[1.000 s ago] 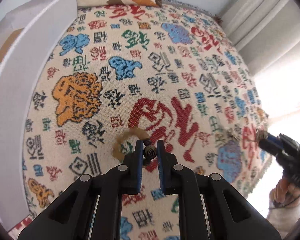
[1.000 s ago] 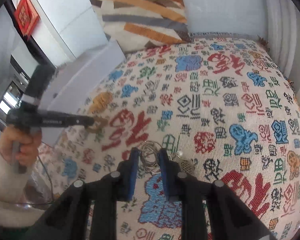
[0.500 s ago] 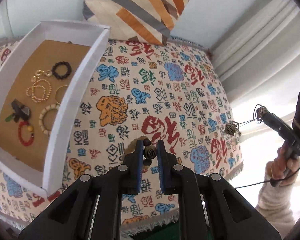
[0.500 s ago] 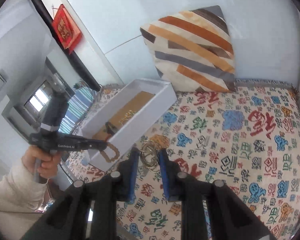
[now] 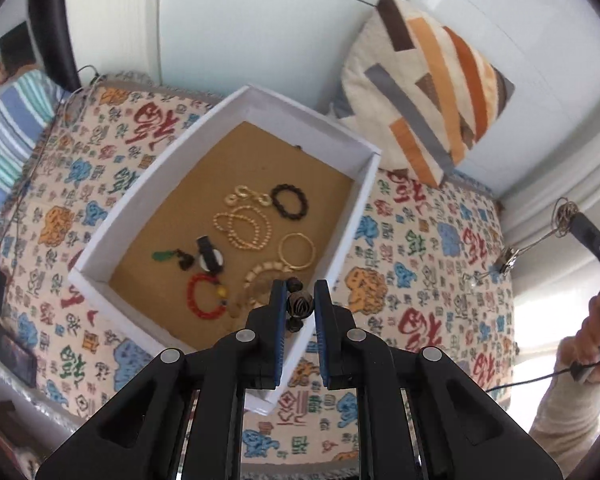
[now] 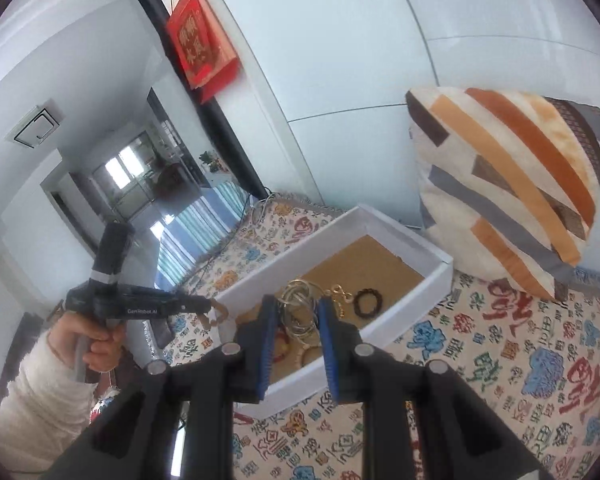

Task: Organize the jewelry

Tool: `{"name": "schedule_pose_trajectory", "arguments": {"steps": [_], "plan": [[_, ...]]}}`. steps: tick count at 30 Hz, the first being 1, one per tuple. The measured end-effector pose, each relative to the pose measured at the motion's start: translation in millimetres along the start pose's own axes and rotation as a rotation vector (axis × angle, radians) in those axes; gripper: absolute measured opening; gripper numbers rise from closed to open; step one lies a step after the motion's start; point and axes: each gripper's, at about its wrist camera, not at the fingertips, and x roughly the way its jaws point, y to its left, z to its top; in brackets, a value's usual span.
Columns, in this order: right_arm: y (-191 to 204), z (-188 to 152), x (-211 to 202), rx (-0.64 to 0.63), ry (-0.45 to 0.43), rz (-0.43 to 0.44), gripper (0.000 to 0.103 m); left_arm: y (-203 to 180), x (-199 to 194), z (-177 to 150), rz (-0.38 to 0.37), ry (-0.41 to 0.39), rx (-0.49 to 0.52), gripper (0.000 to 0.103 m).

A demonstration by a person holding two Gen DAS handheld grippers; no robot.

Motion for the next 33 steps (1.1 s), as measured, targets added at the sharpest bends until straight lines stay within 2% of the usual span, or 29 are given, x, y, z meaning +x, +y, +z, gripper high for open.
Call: {"name": "schedule_pose_trajectory", "arguments": {"steps": [5,10,13,17,19,20,21,22,23,24,25,27,29,33], "plan": [[7.9,20.8,75.6,-0.001,0.069,0.055,0.021,60.6,41.1,2.3,0.069,0.025,-0.1,0.012],[13.7,18.8,148.2,0.004,0.153,0.106,0.021,106.9,84.5,1.8,0.122,0.053,-0.17,0.012],[18.8,3.1,193.9,0.006,0.226,0.122,0.021,126.0,105.9,-2.3,0.145,0.07,-0.2,0.012],[25.9,-33.9,252.4,-0.003,0.351,0.12,0.022,142.1,133.4,-15.3,0.168,0.104,-0.228,0.012],[30.6,-54.6,276.2,-0.048,0.418,0.06,0.025,142.6,141.6,-23.2,0.19,0.112,-0.226,0.014],[33.1,-64.0,285.6,-0.08,0.447,0.017,0.025,141.0,143.8,-27.7,0.207,0.111,-0.221,0.017],[35.5,-72.1,292.7,-0.112,0.465,-0.02,0.033,137.5,144.2,-32.3,0.223,0.109,-0.209,0.031],[36.8,-77.2,295.7,-0.129,0.468,-0.043,0.047,132.1,141.3,-36.7,0.238,0.098,-0.196,0.05],[38.6,-80.5,295.0,-0.139,0.465,-0.058,0.052,126.8,137.0,-40.0,0.254,0.081,-0.18,0.06],[40.2,-80.5,293.2,-0.143,0.46,-0.062,0.054,119.8,131.7,-43.3,0.277,0.061,-0.159,0.075],[41.4,-80.0,291.2,-0.143,0.455,-0.068,0.054,108.7,123.7,-47.9,0.317,0.031,-0.123,0.084],[45.5,-75.6,283.8,-0.156,0.448,-0.091,0.058,90.5,109.9,-52.8,0.388,-0.019,-0.075,0.094],[50.2,-68.4,277.1,-0.183,0.447,-0.125,0.061,76.8,96.8,-55.7,0.446,-0.071,-0.072,0.097],[60.5,-57.9,259.6,-0.24,0.46,-0.193,0.062,65.5,74.5,-62.4,0.409,-0.115,-0.163,0.1]]}}
